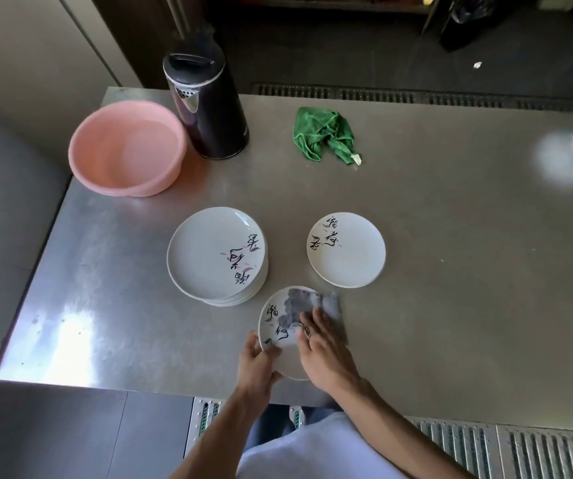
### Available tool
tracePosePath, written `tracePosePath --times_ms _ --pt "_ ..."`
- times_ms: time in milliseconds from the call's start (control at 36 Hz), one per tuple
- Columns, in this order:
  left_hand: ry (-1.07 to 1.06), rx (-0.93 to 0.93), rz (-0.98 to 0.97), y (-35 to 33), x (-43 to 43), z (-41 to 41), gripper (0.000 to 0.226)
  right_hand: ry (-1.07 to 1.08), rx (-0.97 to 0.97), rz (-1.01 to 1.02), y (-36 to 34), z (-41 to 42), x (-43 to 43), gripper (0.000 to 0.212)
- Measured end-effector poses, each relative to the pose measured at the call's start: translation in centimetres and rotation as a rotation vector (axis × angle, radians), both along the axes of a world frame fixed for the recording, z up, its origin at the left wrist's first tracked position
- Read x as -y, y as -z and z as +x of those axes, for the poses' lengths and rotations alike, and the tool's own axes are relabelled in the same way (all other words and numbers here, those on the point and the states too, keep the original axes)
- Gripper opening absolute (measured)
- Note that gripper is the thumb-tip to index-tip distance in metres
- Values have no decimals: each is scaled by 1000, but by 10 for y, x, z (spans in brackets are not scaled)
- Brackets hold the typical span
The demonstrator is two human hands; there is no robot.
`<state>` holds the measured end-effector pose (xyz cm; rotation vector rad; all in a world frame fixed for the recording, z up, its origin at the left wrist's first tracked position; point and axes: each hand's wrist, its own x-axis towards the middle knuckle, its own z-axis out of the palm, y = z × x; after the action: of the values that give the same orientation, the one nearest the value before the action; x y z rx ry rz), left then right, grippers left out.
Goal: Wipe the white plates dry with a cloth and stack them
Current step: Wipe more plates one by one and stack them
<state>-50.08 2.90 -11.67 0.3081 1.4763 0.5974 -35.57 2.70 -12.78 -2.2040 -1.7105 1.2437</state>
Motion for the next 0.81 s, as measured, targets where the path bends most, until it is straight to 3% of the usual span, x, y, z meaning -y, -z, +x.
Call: tracePosePath --times_ms 83,139,222,278,389,500,611,667,750,806 --pt "92 -22 11 -2 -9 -5 11 -29 -91 97 -4 3 7 50" --pt "161 -10 30 -3 -13 -6 16 -95 -225 149 -10 -2 13 47" --pt "277 53 48 -5 -10 -4 42 -210 -358 108 -11 -6 18 46" --pt "287 78 44 -3 -6 -7 46 -265 -214 143 -3 2 15 46" --pt "282 111 36 -1 -5 -8 54 -147 53 58 4 11 4 51" --pt "291 91 38 -7 -9 -2 48 -354 -129 124 5 -3 9 52" --pt "277 111 24 -5 -11 -3 54 -117 -2 15 6 11 -7 50" --pt "284 101 20 -8 -12 2 55 -172 9 38 1 6 -7 51" --pt "262 39 -2 -14 -10 9 53 -310 -190 37 -5 -1 3 49" --pt "198 18 -28 -14 -6 12 44 -301 -187 42 -4 7 3 49"
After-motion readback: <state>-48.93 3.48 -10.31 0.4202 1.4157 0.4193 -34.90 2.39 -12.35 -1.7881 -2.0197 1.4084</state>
